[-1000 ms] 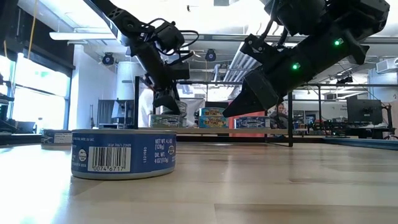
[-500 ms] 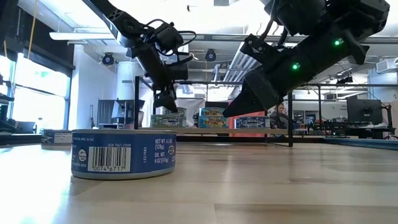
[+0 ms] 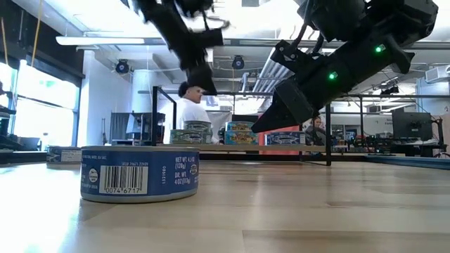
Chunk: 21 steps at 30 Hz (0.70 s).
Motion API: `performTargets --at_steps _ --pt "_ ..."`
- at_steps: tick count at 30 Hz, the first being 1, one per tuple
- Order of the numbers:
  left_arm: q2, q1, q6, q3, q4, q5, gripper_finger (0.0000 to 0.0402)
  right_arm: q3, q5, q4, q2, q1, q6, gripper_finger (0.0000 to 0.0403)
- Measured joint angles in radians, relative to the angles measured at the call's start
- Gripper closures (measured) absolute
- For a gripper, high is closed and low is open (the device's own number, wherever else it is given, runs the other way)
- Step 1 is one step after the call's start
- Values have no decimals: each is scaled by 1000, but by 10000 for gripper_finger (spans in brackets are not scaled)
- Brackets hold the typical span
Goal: Stack canned seafood by type on shelf
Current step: Stack the green tuna can on top of the green tuna can on the shelf, then stack the dark blue tuna can on top of the dark blue tuna can on the shelf
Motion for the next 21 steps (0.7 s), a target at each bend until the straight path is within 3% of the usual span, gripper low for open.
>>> performTargets --at_steps 4,11,16,21 --pt "-104 -106 -190 0 -189 -78 136 0 -9 0 0 1 27 191" --pt "-291 -306 -677 -73 -562 -98 171 0 -29 1 0 1 36 191" --pt "-410 -466 -961 -208 -659 -134 184 0 -28 7 0 -3 18 191" --pt "-469 -589 -1140 -345 -648 -133 186 0 -24 -2 0 -13 -2 191"
